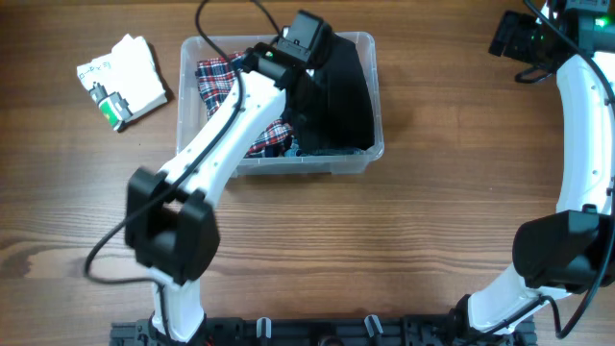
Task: Pack container
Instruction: 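Move the left gripper left to the folded white T-shirt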
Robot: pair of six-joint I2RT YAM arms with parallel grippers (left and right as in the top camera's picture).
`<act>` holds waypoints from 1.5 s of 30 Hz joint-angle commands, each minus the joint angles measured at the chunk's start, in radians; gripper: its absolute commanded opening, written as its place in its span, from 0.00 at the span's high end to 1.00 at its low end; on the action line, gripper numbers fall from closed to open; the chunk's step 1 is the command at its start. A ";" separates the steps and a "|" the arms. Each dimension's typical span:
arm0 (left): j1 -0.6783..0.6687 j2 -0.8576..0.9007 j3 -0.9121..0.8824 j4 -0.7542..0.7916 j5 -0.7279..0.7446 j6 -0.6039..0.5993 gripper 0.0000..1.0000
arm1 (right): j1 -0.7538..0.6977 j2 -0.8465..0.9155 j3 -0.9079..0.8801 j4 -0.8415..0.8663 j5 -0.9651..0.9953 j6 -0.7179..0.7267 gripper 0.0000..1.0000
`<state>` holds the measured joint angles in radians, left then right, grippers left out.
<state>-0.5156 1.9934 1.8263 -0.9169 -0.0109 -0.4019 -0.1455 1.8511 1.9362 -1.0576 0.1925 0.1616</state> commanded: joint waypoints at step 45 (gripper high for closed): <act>0.974 -0.050 -0.141 0.106 0.373 -0.077 0.00 | 0.002 0.008 -0.001 0.002 0.018 -0.004 0.00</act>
<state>0.4534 1.8740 1.7134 -0.8291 0.3454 -0.4725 -0.1455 1.8511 1.9362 -1.0580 0.1925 0.1616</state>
